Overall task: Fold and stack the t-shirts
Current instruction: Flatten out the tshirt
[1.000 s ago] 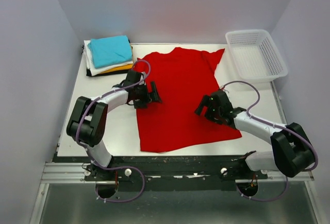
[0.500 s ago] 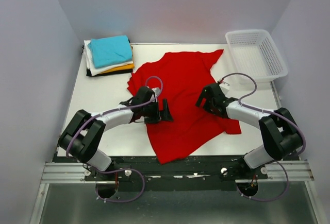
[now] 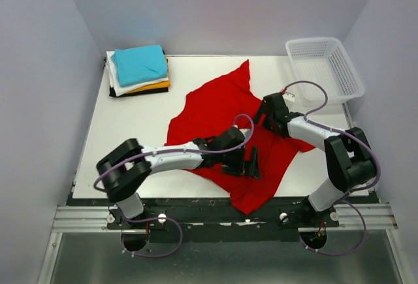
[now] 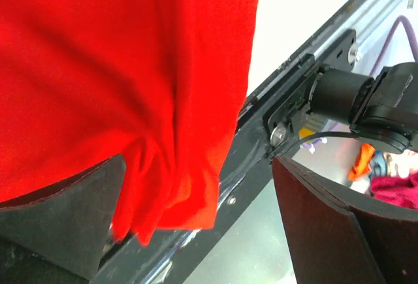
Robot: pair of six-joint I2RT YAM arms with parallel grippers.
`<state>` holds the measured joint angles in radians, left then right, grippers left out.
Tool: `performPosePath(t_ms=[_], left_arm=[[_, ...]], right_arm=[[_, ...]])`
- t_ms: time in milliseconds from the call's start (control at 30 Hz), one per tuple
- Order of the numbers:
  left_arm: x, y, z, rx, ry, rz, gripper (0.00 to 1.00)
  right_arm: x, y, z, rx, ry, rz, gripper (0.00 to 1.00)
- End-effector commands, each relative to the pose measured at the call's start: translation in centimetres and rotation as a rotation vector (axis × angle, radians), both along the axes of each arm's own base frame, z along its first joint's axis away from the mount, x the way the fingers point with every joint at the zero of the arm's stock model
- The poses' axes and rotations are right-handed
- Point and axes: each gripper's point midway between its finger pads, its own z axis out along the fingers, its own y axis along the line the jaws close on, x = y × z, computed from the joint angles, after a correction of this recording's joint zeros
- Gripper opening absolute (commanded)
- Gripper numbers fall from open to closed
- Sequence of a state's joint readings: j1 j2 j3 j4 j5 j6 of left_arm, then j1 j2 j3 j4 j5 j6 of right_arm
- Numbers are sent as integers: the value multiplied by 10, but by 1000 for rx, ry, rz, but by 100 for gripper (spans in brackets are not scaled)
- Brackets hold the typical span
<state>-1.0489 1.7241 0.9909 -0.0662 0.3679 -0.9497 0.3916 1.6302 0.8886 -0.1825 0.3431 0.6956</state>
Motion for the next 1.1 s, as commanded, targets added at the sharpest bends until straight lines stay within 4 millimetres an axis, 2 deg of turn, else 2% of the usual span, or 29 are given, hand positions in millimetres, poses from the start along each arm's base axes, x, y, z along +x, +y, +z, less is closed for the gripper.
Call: performPosePath(t_ms=[0, 67, 133, 300, 367, 400, 500, 633, 700, 800, 900, 1067], left_arm=[[21, 64, 32, 121, -219, 172, 99], [23, 96, 42, 133, -286, 256, 98], [23, 137, 41, 173, -316, 374, 99], [33, 247, 12, 290, -281, 736, 98], [41, 271, 1, 252, -254, 849, 99], [48, 273, 4, 191, -269, 876, 99], [59, 277, -6, 93, -268, 929, 99], [79, 290, -16, 92, -266, 1014, 98], [83, 290, -22, 95, -236, 1010, 85], [81, 286, -32, 100, -172, 984, 59], [72, 278, -42, 106, -100, 941, 42], [65, 279, -52, 105, -79, 943, 41]], right_arm=[[7, 0, 35, -5, -70, 37, 100], [5, 10, 47, 39, -99, 100, 100], [1, 25, 56, 105, -121, 163, 100], [-11, 76, 80, 211, -192, 344, 100], [-17, 105, 85, 247, -219, 439, 100], [-17, 118, 86, 267, -229, 475, 100], [-15, 147, 79, 340, -226, 536, 100], [-16, 171, 56, 387, -177, 568, 100], [-15, 172, 44, 387, -149, 553, 100], [-14, 165, 30, 357, -123, 513, 100], [-14, 158, 23, 328, -110, 483, 100], [-14, 155, 17, 313, -100, 465, 100]])
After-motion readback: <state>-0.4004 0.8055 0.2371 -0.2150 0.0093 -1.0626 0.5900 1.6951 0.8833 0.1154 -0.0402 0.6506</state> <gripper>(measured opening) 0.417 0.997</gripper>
